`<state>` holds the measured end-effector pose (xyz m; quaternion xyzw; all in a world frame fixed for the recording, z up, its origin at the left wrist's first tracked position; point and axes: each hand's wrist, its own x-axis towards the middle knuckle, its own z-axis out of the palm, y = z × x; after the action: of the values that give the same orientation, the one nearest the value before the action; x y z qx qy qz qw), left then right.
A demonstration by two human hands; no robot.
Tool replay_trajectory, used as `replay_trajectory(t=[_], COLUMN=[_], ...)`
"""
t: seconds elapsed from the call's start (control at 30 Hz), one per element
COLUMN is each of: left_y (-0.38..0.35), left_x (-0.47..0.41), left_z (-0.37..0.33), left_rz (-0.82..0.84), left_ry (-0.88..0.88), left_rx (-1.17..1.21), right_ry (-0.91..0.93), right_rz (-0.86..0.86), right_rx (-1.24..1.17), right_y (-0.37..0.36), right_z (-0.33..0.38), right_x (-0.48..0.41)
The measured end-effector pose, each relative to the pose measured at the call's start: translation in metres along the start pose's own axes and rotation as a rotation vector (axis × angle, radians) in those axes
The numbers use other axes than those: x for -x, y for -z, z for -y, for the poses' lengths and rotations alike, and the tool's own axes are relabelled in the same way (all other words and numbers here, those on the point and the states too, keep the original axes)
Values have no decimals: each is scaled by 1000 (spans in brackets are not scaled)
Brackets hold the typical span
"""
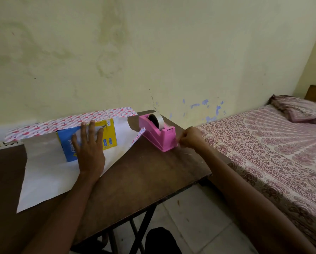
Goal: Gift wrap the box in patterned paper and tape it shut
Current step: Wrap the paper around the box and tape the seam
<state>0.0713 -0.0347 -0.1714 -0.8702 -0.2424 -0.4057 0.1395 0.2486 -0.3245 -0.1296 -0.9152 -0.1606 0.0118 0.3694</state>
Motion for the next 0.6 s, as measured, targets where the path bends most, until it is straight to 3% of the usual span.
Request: replay_trajectory(t=[0.1,0.2,0.43,0.6], left_y=[-3,-3,0,12], left_x=[0,1,1,-3], left_z=[1,-1,-2,-5], left_rz=[7,21,45,-44], left_ry=[6,13,42,75], left_rx=[5,3,-49,134], right_ry=[52,95,218,248], right_rz=[-19,134,307,331], right_rx=[-232,-581,-819,-1007], right_y=[6,11,-18,-53], right_z=[9,29,81,131], right_x=[20,40,53,53])
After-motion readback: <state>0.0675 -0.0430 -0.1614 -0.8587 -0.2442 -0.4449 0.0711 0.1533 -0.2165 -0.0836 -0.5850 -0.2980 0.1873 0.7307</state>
